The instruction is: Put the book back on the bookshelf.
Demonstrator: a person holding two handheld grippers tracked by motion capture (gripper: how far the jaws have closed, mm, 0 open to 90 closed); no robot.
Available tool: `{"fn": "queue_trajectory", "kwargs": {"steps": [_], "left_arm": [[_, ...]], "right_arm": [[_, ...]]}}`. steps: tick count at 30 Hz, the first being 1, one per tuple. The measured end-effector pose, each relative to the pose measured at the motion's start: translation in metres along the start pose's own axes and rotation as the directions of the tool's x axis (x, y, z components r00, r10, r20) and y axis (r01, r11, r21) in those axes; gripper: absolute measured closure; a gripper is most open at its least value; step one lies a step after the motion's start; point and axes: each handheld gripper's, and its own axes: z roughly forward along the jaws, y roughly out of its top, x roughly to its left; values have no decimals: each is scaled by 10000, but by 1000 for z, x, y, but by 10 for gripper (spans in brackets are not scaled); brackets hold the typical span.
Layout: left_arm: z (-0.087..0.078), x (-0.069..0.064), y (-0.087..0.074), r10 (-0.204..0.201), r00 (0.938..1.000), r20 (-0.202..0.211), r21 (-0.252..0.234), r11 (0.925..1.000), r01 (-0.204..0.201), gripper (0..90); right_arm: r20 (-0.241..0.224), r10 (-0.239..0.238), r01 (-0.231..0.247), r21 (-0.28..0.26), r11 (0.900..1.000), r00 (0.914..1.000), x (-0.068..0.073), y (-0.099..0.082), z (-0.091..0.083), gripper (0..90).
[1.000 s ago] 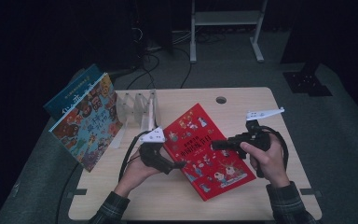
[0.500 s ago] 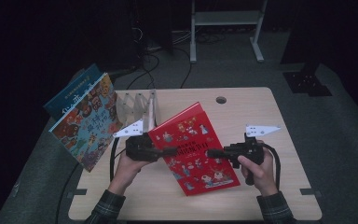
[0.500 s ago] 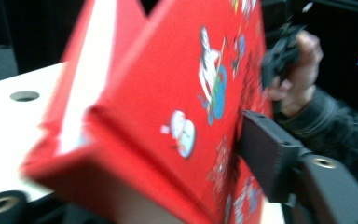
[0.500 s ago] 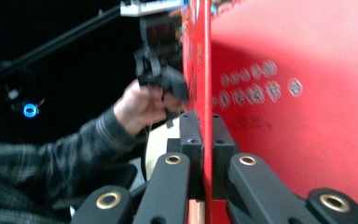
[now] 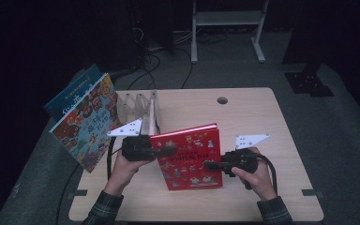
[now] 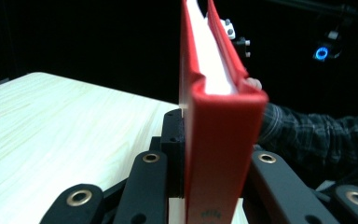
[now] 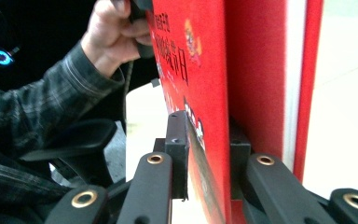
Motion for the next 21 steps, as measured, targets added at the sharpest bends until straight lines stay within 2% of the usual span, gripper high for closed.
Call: {"fn": "queue_trajectory", "kwargs": {"steps": [2,6,9,10,12,13,14,15,16,18,19,20,21], "left_arm": [[-2,-3,2,55,9999,-138,-5,10000,-55,763],[-6,-7,6,155,9990,-413,-27,9999,-156,783],[-7,-10,8,230,9972,-717,142,9997,-221,791],[-10,-11,9,314,9954,-902,221,9993,-295,792],[-15,-11,10,300,9931,-1134,275,9993,-270,794],[-17,-11,10,300,9921,-1214,309,9992,-264,794],[-26,-13,10,213,9883,-1509,286,9994,-171,794],[-31,-14,10,177,9856,-1682,275,9995,-132,794],[-31,-14,10,177,9856,-1682,275,9995,-132,794],[-43,-16,10,58,9777,-2098,236,9997,-9,794],[-53,-18,10,31,9715,-2370,201,9998,17,794],[-53,-18,10,31,9715,-2370,201,9998,17,794],[-61,-19,10,7,9672,-2541,144,9999,30,794]], "right_arm": [[264,-142,139,116,9998,9996,0,0,-2,730],[370,-237,233,108,9997,9990,-2,-3,-9,661],[557,-383,378,103,9992,9977,-4,-6,-12,596],[712,-389,386,66,9992,9967,-5,-7,-14,560],[1392,-394,396,13,9992,9895,-9,-12,-19,505],[1884,-396,399,25,9992,9813,-12,-16,-22,476],[2972,-394,401,38,9992,9540,-20,-24,-31,425],[3432,-322,306,100,9995,9387,-24,-27,-35,402],[3432,-322,306,100,9995,9387,-24,-27,-35,402],[4504,113,-232,209,9995,8928,-35,-38,-44,392],[5738,578,-953,355,9948,8170,-49,-51,-55,386],[5738,578,-953,355,9948,8170,-49,-51,-55,386],[6051,729,-1187,360,9923,7928,-53,-56,-58,387]]}}
